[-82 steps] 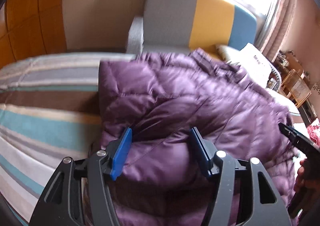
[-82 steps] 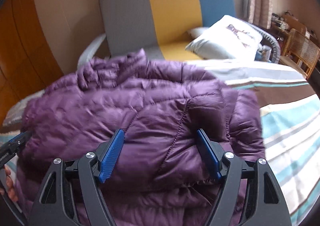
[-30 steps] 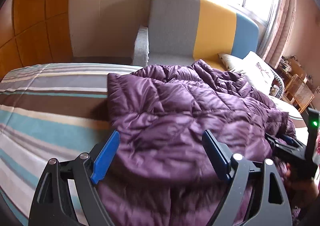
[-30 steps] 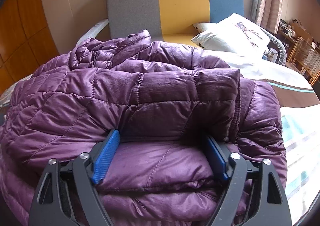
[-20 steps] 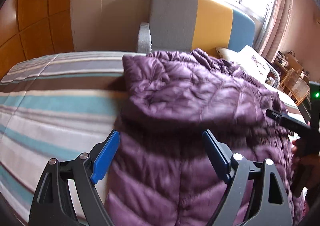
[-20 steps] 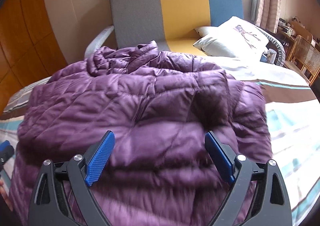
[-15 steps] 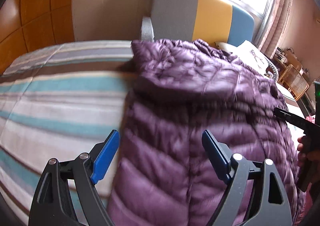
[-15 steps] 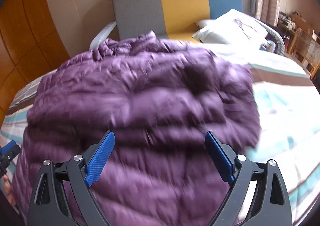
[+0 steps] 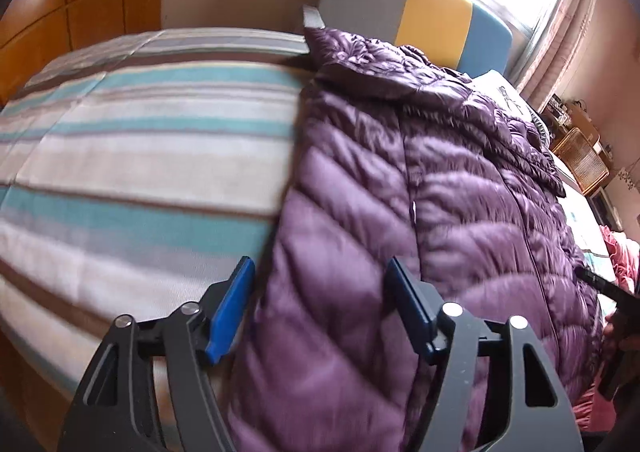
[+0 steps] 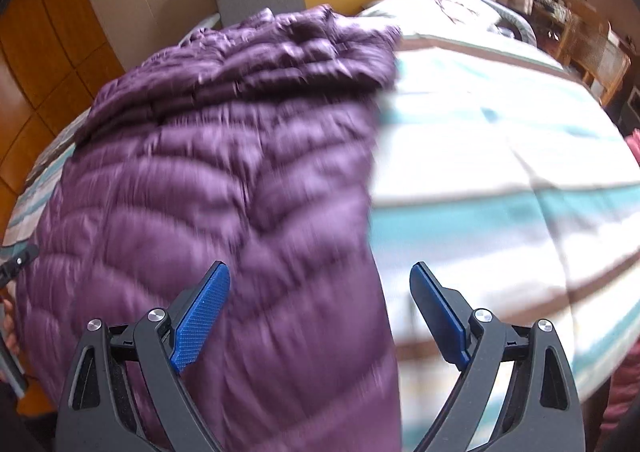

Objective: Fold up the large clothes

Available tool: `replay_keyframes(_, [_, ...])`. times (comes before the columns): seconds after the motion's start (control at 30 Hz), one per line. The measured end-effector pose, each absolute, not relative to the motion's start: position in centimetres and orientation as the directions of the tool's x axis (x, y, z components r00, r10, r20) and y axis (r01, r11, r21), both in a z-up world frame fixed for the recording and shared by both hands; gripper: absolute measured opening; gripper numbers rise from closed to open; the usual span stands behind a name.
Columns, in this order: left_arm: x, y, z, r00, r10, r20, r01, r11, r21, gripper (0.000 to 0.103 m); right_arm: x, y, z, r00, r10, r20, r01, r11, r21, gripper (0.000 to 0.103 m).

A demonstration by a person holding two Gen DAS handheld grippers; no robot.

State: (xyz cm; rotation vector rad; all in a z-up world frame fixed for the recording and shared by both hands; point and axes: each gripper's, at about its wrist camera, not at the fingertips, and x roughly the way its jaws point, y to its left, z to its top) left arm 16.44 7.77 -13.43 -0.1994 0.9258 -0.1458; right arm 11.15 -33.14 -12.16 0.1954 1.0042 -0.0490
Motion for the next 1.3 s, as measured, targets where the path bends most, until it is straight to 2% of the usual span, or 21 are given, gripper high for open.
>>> replay_keyframes(0.07, [15.0,8.2,-13.5,0.596,-0.210,-0.775,0.030,0.970,-0.240,0.060,8.8,-33.4,-12.2,0.542,0.058,-0.839,0.129,0.980,0.151,0.089])
replay_keyframes(0.17, [13.2,8.7,-13.6,0.587,-0.221,-0.779,0.014,0.965,-0.262,0.059,6.0,-33.2,-12.1,0.541,0.083,-0.837,0.118,0.978,0.173,0.077])
replay_keyframes(0.23, [12.3,8.5,-13.5,0.579,-0.226,-0.784,0.027,0.966,-0.258,0.056,4.9,-32.9,-11.9,0.538,0.092,-0.838,0.097,0.981,0.170,0.058])
replay_keyframes(0.27, [12.0,8.4,-13.5,0.576,-0.229,-0.785,0.039,0.967,-0.254,0.045,4.3,-32.5,-11.9,0.534,0.108,-0.838,0.074,0.982,0.174,0.052])
replay_keyframes(0.3, [11.6,8.2,-13.5,0.572,-0.234,-0.786,0.051,0.967,-0.251,0.033,4.0,-32.3,-11.8,0.532,0.116,-0.839,0.062,0.983,0.175,0.040])
replay_keyframes(0.33, [11.2,8.0,-13.5,0.566,-0.249,-0.786,0.067,0.964,-0.257,0.028,3.7,-32.0,-11.8,0.530,0.126,-0.839,0.048,0.983,0.177,0.028])
replay_keyframes(0.37, [10.9,8.0,-13.6,0.557,-0.270,-0.785,0.082,0.959,-0.272,0.018,3.4,-31.8,-11.7,0.526,0.136,-0.840,0.032,0.983,0.180,0.023])
replay_keyframes(0.43, [10.3,8.0,-13.4,0.555,-0.288,-0.781,0.093,0.954,-0.287,0.010,3.1,-31.4,-11.3,0.525,0.147,-0.839,0.008,0.984,0.178,0.011])
replay_keyframes(0.5, [9.5,8.1,-13.1,0.550,-0.316,-0.773,0.111,0.945,-0.308,0.006,2.6,-31.2,-10.9,0.518,0.146,-0.843,-0.017,0.987,0.161,0.009])
replay_keyframes(0.73, [6.1,9.0,-11.6,0.492,-0.401,-0.772,0.174,0.915,-0.364,0.005,-0.2,-32.0,-8.5,0.497,0.202,-0.844,-0.069,0.979,0.194,0.006])
replay_keyframes(0.9, [5.2,10.8,-8.4,0.507,-0.508,-0.696,0.220,0.858,-0.465,0.005,-0.7,-32.5,-4.7,0.551,0.267,-0.791,-0.109,0.962,0.249,0.006])
replay_keyframes(1.13, [9.5,12.1,-3.6,0.580,-0.588,-0.564,0.276,0.793,-0.543,0.005,3.6,-33.7,-0.5,0.652,0.299,-0.697,-0.132,0.950,0.283,0.005])
replay_keyframes(1.3, [14.7,11.6,-2.1,0.611,-0.586,-0.532,0.278,0.788,-0.548,0.005,7.8,-34.1,0.5,0.695,0.276,-0.665,-0.098,0.951,0.292,0.005])
